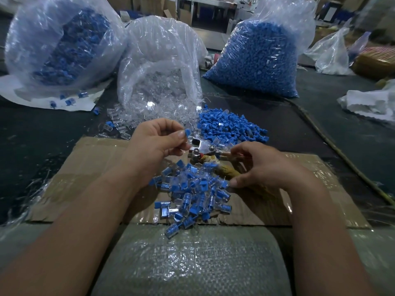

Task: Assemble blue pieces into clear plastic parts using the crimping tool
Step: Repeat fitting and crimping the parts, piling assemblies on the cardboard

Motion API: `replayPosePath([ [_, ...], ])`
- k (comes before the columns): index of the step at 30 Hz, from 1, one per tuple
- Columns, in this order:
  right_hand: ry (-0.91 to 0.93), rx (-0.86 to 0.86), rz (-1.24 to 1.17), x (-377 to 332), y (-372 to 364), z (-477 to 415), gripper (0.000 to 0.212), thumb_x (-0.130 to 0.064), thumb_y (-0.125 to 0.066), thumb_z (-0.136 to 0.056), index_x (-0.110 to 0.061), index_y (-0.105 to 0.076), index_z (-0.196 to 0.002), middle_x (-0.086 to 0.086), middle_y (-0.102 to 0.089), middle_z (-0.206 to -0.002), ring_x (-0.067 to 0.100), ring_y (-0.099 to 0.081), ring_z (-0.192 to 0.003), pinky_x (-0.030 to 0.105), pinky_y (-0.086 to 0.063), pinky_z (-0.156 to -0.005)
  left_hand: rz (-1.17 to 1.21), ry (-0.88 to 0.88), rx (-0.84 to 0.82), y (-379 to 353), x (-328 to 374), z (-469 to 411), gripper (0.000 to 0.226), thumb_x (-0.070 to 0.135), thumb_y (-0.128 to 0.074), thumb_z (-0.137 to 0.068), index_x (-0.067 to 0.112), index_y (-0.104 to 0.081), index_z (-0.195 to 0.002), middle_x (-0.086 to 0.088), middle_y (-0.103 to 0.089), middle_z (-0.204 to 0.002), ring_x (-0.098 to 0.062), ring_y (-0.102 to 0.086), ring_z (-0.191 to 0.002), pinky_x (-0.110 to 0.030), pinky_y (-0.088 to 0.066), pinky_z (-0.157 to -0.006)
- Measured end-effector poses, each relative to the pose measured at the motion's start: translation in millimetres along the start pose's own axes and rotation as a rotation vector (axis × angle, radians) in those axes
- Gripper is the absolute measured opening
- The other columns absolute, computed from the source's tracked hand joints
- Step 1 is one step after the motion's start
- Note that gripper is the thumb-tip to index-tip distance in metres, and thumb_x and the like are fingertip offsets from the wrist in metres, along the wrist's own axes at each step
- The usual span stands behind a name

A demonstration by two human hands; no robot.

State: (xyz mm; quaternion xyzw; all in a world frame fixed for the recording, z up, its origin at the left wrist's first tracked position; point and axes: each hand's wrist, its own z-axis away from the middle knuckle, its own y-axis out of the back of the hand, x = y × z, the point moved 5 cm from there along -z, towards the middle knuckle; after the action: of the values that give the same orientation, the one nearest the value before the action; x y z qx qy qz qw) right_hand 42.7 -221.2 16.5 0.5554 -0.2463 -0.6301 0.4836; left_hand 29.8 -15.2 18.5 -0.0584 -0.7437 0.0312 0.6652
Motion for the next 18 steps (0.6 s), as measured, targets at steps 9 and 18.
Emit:
replayPosePath([
  [9, 0.031, 0.140, 0.095, -10, 3, 0, 0.041, -0.033, -0.077, -0.066, -0.032, -0.059, -0.103, -0.020, -0.047, -0.080, 0.003, -0.046, -0.075, 0.025, -0.037, -0.060, 0.005, 0.013, -0.006, -1, -2, -1, 0.016, -0.005, -0.052, -0.084, 0.008, -0.057, -0.076, 0.004, -0.065, -0.056, -0.008, -0.064, -0.057, -0.017, -0.052, -0.054],
  [18, 0.091, 0.336, 0.188, -18, 4, 0, 0.021, -0.017, -0.062, -0.077, -0.029, -0.050, -0.090, -0.008, -0.051, -0.082, 0.012, -0.047, -0.073, 0.027, -0.034, -0.057, 0.034, 0.002, 0.032, 3, -2, -2, 0.014, -0.004, -0.051, -0.085, 0.007, -0.055, -0.078, 0.005, -0.066, -0.057, -0.008, -0.065, -0.059, -0.016, -0.051, -0.052],
])
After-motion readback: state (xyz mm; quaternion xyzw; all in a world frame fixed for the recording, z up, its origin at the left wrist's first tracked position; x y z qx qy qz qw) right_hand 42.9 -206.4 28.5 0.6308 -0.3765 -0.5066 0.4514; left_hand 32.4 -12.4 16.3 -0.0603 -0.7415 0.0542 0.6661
